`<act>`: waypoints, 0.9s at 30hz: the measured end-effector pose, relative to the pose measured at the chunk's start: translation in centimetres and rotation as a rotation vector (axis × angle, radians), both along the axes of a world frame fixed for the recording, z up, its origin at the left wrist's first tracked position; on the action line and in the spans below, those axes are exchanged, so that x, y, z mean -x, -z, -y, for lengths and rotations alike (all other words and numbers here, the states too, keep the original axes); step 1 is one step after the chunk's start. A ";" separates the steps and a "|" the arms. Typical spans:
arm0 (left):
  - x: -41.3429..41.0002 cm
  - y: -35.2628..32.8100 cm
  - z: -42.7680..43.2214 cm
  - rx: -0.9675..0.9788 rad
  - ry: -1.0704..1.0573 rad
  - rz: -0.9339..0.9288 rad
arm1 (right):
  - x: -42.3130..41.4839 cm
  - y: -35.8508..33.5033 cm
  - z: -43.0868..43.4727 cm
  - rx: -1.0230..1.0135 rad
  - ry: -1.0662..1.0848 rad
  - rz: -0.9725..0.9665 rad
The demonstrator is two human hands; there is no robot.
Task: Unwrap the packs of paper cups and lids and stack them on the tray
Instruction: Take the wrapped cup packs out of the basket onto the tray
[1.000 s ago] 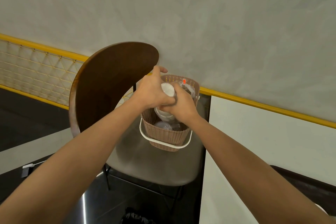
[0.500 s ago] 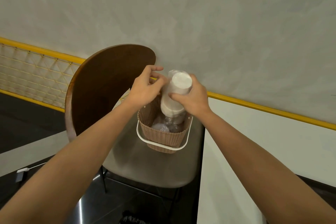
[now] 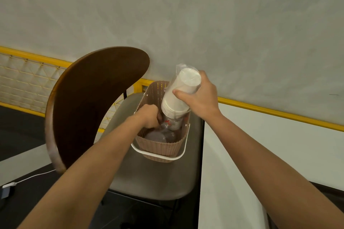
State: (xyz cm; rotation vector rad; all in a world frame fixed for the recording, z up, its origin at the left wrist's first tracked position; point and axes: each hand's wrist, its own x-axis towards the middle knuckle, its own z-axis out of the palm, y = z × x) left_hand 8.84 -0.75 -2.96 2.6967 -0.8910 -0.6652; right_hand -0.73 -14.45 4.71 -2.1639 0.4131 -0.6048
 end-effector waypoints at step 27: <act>-0.8 4.7 2.0 -0.446 0.089 -0.398 | 0.0 1.2 1.2 -0.122 0.007 -0.009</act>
